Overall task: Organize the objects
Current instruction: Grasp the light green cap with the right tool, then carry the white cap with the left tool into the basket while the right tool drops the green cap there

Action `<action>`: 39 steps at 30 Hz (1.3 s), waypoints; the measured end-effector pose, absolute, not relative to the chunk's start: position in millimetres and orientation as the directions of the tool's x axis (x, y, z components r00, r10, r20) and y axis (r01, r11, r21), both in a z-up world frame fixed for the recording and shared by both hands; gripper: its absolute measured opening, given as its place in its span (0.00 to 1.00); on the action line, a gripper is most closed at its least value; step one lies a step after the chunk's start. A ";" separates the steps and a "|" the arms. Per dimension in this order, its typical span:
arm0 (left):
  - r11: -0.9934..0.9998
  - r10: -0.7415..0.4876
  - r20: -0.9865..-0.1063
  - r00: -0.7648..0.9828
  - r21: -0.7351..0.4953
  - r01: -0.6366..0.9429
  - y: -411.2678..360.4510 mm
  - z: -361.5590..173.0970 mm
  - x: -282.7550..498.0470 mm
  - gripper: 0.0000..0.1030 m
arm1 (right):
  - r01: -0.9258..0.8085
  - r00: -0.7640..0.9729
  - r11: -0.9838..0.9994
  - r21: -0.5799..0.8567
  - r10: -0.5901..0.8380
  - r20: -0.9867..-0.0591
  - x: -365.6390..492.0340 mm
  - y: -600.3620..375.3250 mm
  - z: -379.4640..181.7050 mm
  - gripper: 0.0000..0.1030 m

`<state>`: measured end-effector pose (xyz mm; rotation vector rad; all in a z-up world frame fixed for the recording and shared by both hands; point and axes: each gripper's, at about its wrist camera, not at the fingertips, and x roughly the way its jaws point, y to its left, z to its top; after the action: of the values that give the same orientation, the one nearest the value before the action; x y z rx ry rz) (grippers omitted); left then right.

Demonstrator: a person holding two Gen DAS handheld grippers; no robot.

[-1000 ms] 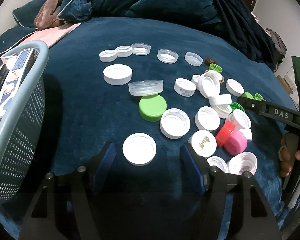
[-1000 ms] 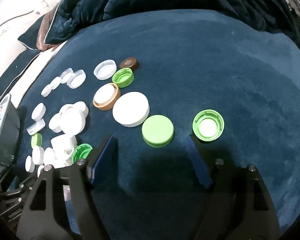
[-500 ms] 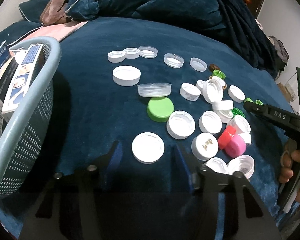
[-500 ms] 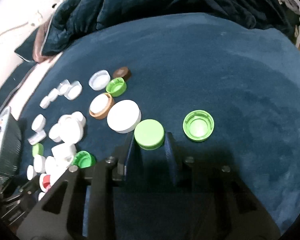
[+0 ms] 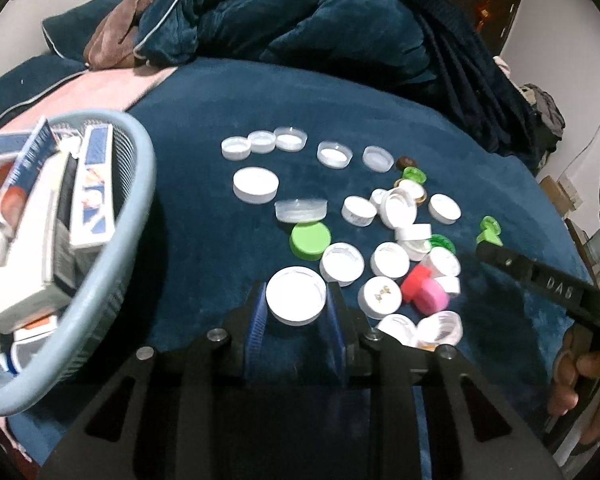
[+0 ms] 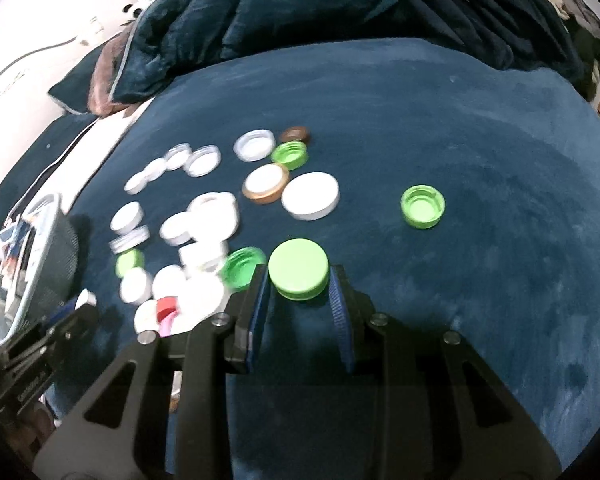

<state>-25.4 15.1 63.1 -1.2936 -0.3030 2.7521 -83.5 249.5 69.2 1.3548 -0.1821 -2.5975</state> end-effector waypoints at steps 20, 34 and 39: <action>-0.959 -0.019 -0.693 -0.721 -0.192 0.210 -88.6 133.7 51.5 0.29 | 0.389 -0.528 -0.878 0.278 -0.460 -0.714 -39.2 127.3 124.8 0.31; -0.869 -0.113 -0.703 -0.702 -0.273 0.413 -190.8 123.4 90.8 0.29 | 0.626 -0.352 -0.711 0.321 -0.624 -0.697 -5.1 -2.0 132.3 0.31; -0.863 -0.092 -0.702 -0.706 -0.297 0.408 -200.6 116.1 92.7 0.37 | 0.665 -0.236 -0.626 0.406 -0.693 -0.681 -3.7 -22.2 125.6 0.32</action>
<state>92.7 -200.6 116.1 -1.2340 -0.7639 3.0985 -3.7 -22.2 125.6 1.1016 -0.0385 -1.9598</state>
